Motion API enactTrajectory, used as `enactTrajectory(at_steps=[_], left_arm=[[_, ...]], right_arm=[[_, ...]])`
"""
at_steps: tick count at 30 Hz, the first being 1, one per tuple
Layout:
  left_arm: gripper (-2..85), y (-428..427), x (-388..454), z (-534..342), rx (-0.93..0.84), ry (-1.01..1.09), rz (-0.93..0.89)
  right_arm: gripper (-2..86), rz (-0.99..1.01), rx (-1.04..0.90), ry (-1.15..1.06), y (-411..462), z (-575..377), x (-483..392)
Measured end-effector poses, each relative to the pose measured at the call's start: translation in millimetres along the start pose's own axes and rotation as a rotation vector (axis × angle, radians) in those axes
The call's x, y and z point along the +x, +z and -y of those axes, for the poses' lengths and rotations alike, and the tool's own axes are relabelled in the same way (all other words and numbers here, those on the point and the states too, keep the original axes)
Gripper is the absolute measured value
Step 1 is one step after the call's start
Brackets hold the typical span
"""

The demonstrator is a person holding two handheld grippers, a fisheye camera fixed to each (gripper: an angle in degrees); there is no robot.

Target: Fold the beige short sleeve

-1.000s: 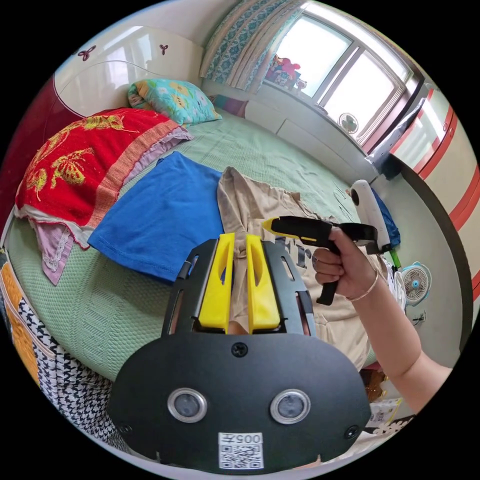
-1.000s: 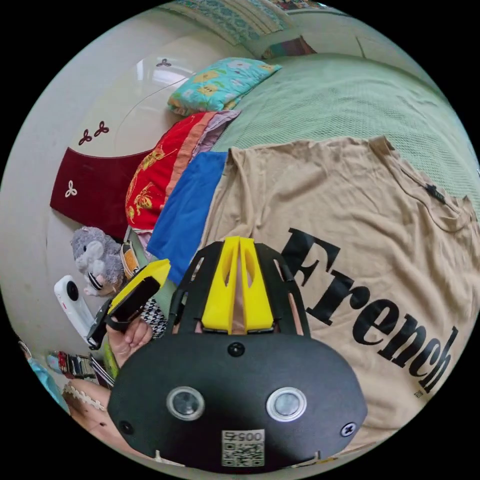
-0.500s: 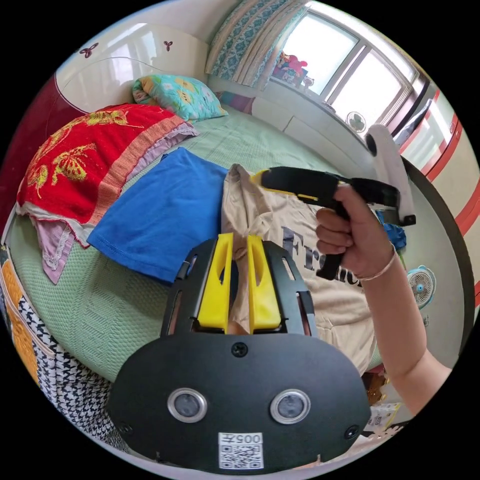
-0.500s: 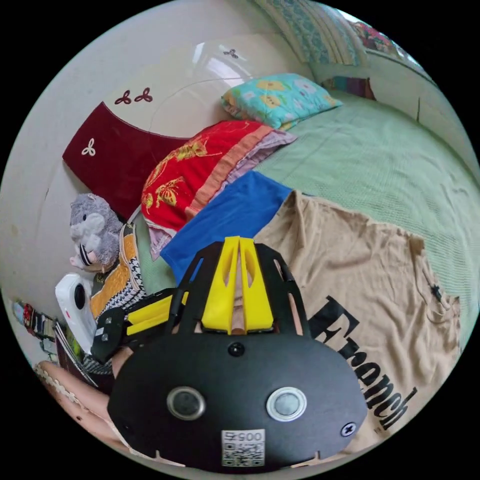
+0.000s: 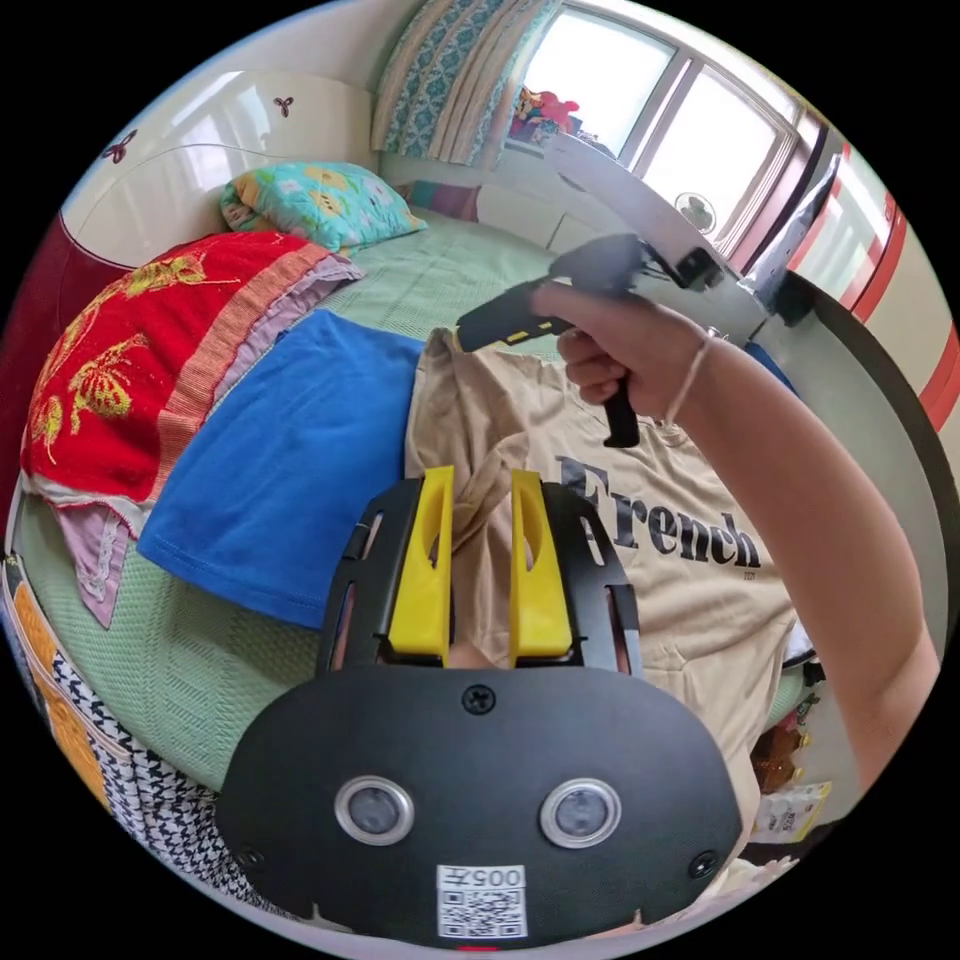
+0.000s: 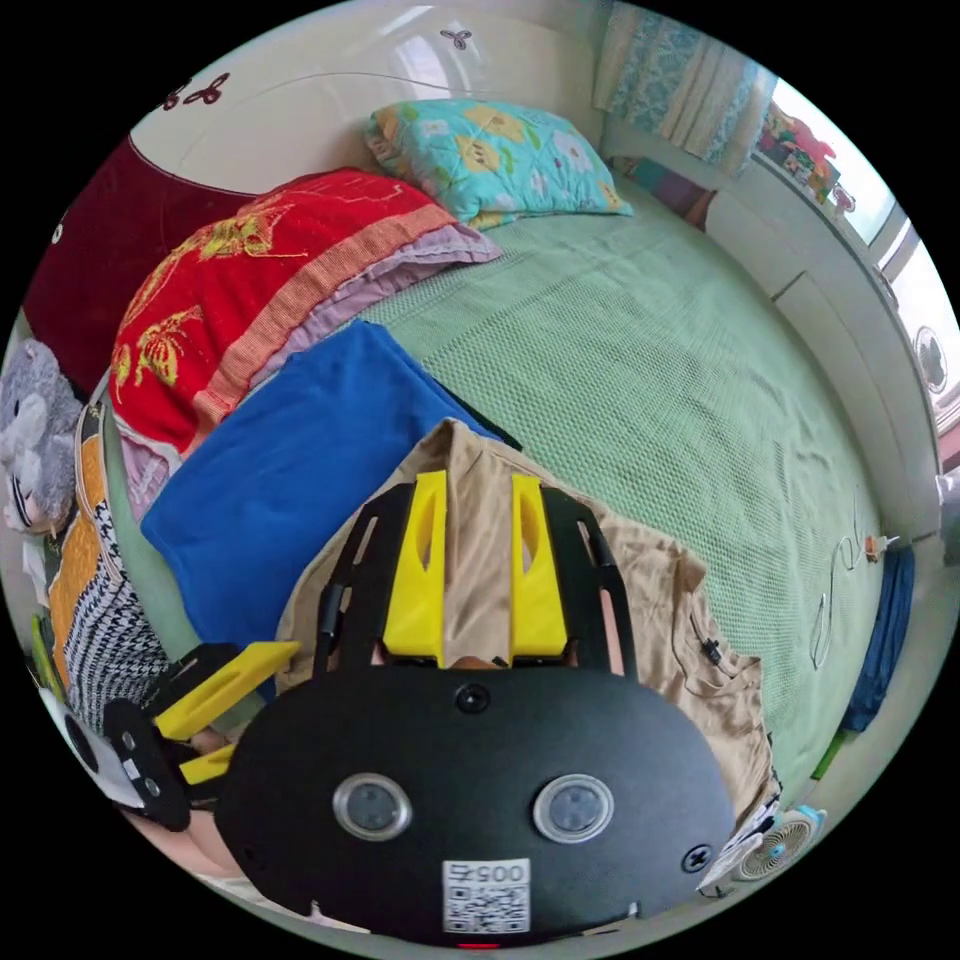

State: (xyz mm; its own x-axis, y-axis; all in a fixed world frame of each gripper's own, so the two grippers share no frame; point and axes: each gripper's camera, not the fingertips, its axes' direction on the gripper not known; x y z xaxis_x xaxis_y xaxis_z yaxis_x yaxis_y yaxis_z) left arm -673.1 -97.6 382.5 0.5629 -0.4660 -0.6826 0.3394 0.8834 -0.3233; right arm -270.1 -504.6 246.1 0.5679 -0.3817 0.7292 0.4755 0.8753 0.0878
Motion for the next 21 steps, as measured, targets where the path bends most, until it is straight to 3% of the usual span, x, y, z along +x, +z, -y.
enactTrajectory(at_steps=[7, 13, 21], left_arm=[[3.1, 2.4, -1.4, -1.3, -0.072, -0.117, 0.032], [1.2, -3.8, -11.4, -10.7, -0.051, -0.216, 0.025], [1.5, -16.9, -10.5, -30.0, -0.036, -0.272, 0.017]], right_arm=[[-1.2, -0.026, -0.013, 0.047, 14.9, 29.0, -14.9], [-1.2, 0.112, -0.114, 0.268, 39.7, 39.3, -5.6], [3.3, 0.015, -0.157, 0.174, 58.6, 26.1, -33.6]])
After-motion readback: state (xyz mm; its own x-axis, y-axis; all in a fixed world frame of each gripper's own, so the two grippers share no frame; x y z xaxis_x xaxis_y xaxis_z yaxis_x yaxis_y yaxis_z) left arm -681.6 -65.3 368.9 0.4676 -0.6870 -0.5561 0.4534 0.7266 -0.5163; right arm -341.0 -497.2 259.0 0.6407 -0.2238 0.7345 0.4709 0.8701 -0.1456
